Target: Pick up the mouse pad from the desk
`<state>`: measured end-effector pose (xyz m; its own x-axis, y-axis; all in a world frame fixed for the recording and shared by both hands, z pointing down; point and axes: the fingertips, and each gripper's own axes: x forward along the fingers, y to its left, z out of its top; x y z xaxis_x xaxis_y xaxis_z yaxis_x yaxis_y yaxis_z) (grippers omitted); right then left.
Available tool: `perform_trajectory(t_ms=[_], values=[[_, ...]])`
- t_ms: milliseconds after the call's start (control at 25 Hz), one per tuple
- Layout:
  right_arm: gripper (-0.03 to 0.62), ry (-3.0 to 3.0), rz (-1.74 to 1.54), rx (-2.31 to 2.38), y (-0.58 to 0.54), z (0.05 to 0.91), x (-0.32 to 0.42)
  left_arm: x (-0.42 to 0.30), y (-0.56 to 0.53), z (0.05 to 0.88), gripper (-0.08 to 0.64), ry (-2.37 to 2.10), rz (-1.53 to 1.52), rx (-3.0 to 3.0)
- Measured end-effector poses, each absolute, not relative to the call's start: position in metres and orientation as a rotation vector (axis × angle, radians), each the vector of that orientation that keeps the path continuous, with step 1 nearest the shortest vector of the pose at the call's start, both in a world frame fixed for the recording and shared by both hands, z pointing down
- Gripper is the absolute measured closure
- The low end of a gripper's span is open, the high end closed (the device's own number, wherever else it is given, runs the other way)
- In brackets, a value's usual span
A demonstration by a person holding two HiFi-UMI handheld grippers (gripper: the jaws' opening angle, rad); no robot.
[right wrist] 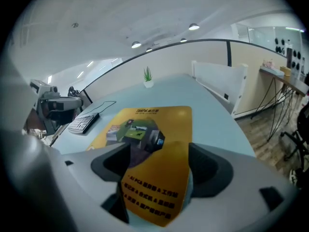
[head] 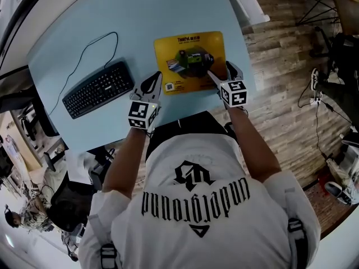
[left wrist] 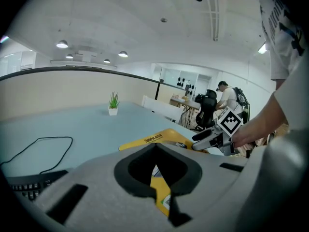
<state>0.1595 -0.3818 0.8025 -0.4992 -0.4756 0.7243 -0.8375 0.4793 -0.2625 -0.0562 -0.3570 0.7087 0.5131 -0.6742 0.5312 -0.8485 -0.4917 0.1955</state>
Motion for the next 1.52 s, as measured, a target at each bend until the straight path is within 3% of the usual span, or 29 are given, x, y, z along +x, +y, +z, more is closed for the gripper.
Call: perform_trajectory(t_ms=[680,1120,1520], values=[[0.196,-2.034,0.711,1.150,-0.385,0.825,0.159,-0.060,-0.349,0.715,0.552,-1.247,0.567,2.305],[0.212,-2.009,0.672,1.160,-0.385,0.827,0.157,-0.056,-0.341,0.711,0.552,-1.225,0.569,2.324],[0.554,-2.052,0.639,0.967,-0.363,0.822,0.117,-0.058,-0.325,0.700,0.552,-1.242,0.555,2.328]])
